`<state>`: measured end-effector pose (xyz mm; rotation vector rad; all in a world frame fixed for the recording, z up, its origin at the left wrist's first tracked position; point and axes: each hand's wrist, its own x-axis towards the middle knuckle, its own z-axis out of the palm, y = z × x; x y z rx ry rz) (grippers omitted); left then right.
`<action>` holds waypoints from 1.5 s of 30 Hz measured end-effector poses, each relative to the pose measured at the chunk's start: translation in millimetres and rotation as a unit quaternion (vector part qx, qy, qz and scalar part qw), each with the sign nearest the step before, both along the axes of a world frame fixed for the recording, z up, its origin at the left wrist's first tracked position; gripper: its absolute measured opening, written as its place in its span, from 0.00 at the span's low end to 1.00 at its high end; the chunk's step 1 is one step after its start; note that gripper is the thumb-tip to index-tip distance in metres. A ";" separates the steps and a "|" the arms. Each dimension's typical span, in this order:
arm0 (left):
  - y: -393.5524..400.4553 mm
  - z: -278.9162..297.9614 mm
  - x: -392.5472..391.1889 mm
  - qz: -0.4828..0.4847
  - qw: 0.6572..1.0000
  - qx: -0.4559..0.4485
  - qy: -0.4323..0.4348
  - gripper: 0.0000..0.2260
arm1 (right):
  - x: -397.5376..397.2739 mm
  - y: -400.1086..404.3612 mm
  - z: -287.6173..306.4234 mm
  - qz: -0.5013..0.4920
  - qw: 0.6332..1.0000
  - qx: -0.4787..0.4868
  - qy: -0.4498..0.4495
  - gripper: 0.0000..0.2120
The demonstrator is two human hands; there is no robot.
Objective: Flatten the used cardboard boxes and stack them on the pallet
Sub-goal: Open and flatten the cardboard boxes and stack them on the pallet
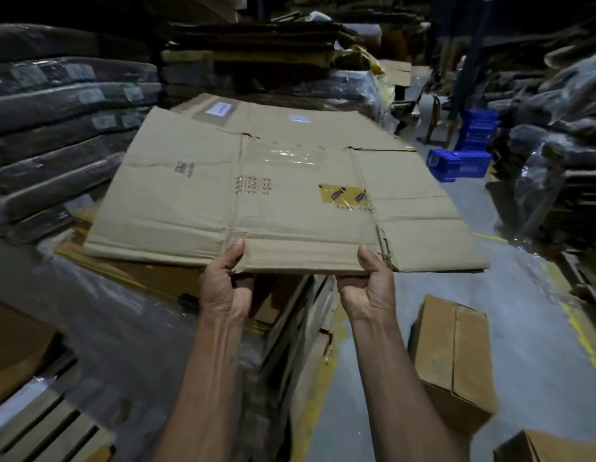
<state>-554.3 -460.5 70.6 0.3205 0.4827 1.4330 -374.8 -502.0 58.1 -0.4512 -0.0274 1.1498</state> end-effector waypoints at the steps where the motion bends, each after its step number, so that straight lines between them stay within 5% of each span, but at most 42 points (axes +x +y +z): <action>1: 6.6 -6.0 -5.1 0.027 1.000 -0.014 0.005 0.09 | -5.6 15.3 -6.9 0.010 1.000 -0.023 0.000 0.08; 6: 43.4 -81.9 -17.3 0.137 0.972 -0.193 0.000 0.13 | -24.8 77.8 -46.6 0.101 0.979 -0.175 -0.014 0.05; 12: 74.8 -152.3 -16.4 0.126 0.941 -0.313 -0.021 0.14 | -16.8 152.6 -100.4 0.183 0.923 -0.320 -0.106 0.07; 15: 98.4 -162.4 -5.6 0.145 0.944 -0.297 -0.001 0.17 | -4.7 189.1 -122.2 0.174 0.931 -0.309 -0.085 0.09; 19: 126.2 -177.8 -3.9 0.221 0.922 -0.319 -0.012 0.09 | 27.2 236.6 -140.4 0.193 0.945 -0.258 -0.056 0.20; 23: 137.4 -189.4 -4.1 0.302 0.895 -0.329 0.001 0.17 | 61.5 265.6 -158.4 0.230 0.931 -0.278 -0.058 0.20; 27: 151.1 -168.3 21.6 0.353 0.888 -0.269 0.123 0.14 | 80.5 302.5 -161.3 0.206 0.919 -0.308 -0.133 0.17; 32: 183.4 -124.1 36.1 0.370 0.830 -0.246 0.338 0.15 | 89.1 347.1 -134.1 0.179 0.935 -0.232 -0.198 0.18; 40: 218.0 -84.7 45.4 0.397 0.815 -0.187 0.379 0.11 | 91.5 398.3 -87.0 0.194 0.953 -0.143 -0.181 0.05; 45: 227.8 -79.9 35.4 0.406 0.809 -0.163 0.392 0.10 | 83.8 419.0 -75.7 0.228 0.958 -0.103 -0.142 0.11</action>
